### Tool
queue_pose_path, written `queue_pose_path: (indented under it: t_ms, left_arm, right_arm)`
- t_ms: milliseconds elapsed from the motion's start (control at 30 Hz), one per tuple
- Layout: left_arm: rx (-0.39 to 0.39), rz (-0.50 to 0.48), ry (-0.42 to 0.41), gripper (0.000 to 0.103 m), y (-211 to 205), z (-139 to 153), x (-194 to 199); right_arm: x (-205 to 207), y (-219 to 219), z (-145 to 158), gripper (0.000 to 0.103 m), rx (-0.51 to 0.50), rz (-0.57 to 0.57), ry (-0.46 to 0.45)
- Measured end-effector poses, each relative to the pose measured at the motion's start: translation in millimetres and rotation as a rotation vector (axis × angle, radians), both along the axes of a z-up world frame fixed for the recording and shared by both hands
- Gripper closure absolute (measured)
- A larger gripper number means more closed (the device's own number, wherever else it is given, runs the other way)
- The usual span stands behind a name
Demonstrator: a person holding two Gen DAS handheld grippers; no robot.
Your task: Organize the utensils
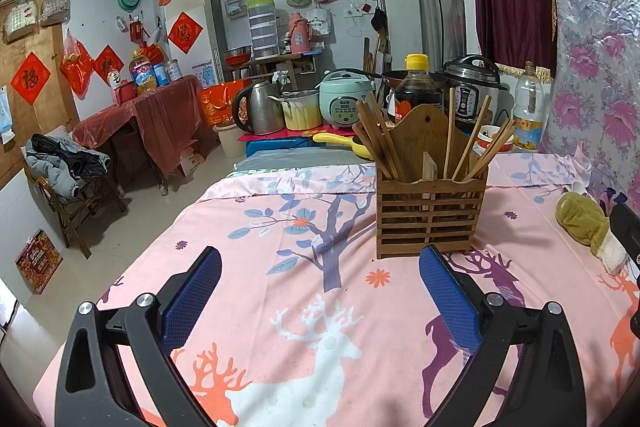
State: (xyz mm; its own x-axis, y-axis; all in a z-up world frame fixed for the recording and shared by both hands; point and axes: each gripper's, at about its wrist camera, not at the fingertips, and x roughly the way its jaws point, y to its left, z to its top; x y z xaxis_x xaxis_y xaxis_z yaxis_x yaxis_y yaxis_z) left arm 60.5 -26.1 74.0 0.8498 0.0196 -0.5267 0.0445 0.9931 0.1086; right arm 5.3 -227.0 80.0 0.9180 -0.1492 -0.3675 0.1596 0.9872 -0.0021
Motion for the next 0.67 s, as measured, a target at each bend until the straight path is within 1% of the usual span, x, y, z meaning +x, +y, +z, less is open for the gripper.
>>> queue_pose_path:
  t_ms: [467,567,667]
  left_arm:
    - [0.002,-0.004,-0.006,0.006,-1.0,0.6,-0.8]
    - [0.019,-0.004,-0.019,0.006,-1.1,-3.1,-4.1]
    - [0.017,-0.010,-0.013,0.006,-0.5,-6.3,-4.9]
  right_arm:
    - [0.3,-0.4,-0.3,0.008,-0.002,-0.001,0.001]
    - [0.1,-0.6,-0.2,0.008,-0.001,0.000,0.000]
    - [-0.2,1.0,-0.6,0.008,-0.001,0.000,-0.001]
